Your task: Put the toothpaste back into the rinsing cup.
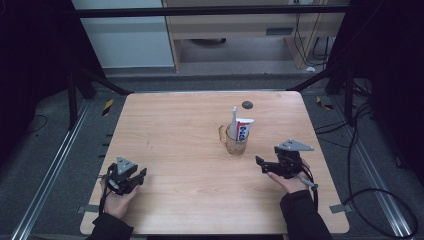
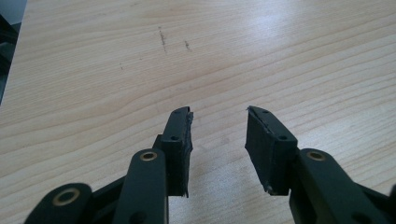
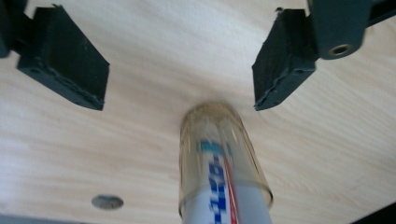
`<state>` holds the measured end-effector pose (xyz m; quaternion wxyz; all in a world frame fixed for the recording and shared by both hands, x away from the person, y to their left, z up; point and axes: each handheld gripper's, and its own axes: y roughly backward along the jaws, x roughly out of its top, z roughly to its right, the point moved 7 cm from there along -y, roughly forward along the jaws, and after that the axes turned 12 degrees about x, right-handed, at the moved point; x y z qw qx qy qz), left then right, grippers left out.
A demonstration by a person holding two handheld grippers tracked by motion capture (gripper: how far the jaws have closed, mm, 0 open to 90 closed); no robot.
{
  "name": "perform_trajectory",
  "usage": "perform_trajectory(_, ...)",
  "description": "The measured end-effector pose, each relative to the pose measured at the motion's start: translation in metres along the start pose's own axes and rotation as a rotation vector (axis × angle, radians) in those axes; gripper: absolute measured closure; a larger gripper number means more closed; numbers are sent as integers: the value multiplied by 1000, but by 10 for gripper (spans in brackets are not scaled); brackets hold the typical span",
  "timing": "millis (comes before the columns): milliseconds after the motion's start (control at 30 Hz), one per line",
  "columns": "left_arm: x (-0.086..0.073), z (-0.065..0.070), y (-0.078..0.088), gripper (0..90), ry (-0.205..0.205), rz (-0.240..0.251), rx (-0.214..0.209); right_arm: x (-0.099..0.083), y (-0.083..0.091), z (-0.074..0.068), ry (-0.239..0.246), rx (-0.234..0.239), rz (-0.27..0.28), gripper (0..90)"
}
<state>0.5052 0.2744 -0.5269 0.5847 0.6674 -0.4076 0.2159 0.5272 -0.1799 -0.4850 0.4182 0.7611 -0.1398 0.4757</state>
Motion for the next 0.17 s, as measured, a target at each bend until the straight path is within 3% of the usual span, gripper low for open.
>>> perform_trajectory(167,-1,0,-1,559,-4,-10,-9,-21,10,9,-13,-26,-26,125)
